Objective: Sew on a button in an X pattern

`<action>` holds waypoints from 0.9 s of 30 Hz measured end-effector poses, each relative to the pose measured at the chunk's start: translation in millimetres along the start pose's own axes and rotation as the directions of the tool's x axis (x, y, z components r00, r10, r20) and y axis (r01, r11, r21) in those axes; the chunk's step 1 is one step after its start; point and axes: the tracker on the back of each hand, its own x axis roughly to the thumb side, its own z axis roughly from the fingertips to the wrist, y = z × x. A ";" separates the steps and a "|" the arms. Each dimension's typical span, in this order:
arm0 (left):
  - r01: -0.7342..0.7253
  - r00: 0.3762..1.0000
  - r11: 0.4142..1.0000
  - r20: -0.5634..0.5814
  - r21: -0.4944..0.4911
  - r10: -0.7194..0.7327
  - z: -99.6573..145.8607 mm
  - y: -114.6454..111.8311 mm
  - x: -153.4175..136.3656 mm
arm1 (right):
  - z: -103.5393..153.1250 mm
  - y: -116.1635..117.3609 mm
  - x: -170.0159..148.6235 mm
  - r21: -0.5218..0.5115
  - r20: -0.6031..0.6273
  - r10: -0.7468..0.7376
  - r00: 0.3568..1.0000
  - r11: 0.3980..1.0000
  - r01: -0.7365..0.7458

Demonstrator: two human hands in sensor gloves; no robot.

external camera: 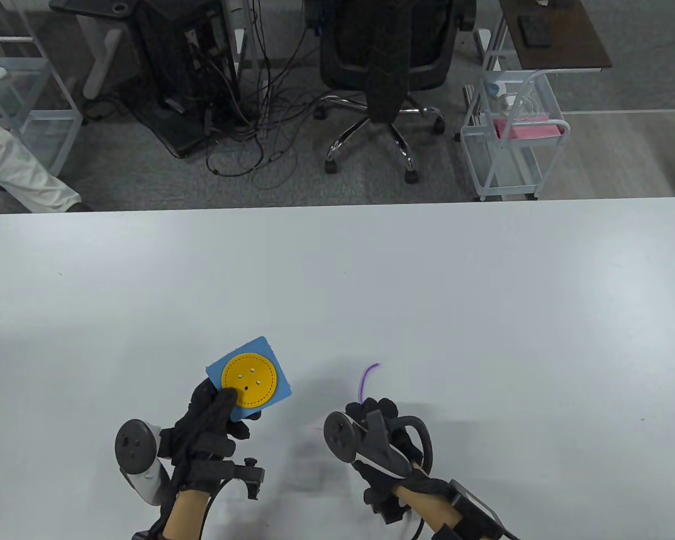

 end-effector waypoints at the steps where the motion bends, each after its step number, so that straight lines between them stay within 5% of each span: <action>1: -0.027 1.000 1.000 -0.011 -0.007 0.027 -0.2 -0.4 -0.9 | -0.3 -5.7 -1.7 -0.018 -0.001 -0.034 0.999 0.999 0.034; 7: -0.344 0.935 0.937 -0.121 -0.061 0.335 -0.1 -6.9 -9.7 | -2.2 -53.2 -9.7 -0.146 0.009 -0.257 0.966 0.956 0.255; 14: -0.617 0.779 0.777 -0.240 -0.123 0.580 3.6 -23.3 -16.5 | -1.6 -105.5 -10.5 -0.232 0.136 -0.589 0.796 0.763 0.604; 17: -0.689 0.716 0.713 -0.279 -0.130 0.640 5.6 -28.9 -19.7 | -2.6 -109.5 -5.1 -0.213 0.176 -0.635 0.752 0.722 0.659; 21: -0.789 0.607 0.599 -0.327 -0.139 0.724 7.3 -37.4 -22.9 | -0.9 -101.7 4.7 -0.239 0.205 -0.596 0.776 0.739 0.630; 27: -0.852 0.518 0.502 -0.392 -0.151 0.760 10.7 -48.5 -25.2 | -1.6 -90.8 6.3 -0.217 0.233 -0.592 0.771 0.741 0.635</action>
